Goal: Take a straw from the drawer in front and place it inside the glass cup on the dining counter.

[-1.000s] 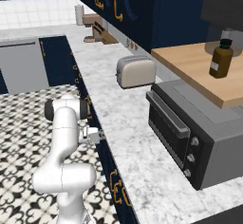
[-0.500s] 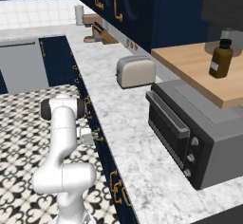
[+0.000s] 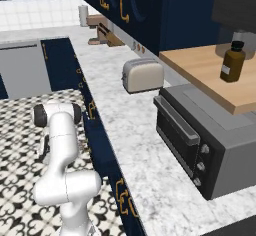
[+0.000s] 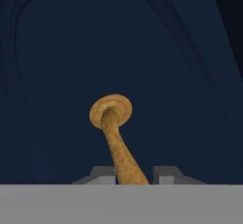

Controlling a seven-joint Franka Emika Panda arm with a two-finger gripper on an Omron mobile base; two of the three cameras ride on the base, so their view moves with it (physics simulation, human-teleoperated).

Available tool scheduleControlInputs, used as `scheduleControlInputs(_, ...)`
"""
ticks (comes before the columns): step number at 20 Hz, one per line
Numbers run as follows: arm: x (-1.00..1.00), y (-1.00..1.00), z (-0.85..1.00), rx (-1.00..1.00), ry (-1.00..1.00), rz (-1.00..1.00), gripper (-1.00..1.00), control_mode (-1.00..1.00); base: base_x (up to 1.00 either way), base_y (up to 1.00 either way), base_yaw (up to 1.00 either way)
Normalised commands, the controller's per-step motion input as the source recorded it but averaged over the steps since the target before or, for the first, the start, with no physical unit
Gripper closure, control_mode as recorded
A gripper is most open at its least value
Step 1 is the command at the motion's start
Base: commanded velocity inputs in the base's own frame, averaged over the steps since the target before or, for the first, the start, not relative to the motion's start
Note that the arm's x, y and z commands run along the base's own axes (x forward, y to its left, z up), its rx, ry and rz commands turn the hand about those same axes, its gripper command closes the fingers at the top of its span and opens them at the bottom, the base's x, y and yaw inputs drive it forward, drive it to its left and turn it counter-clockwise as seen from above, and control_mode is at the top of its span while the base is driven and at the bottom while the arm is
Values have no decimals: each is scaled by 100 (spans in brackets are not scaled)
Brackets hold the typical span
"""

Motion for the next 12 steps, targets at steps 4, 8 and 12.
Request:
scheduleControlInputs(4,-42,100,3,0,10,10,100,-100,0,0,0)
scheduleControlInputs(8,-42,100,10,2,14,11,100,-100,0,0,0)
scheduleControlInputs(12,-34,100,23,7,17,10,-100,-100,0,0,0)
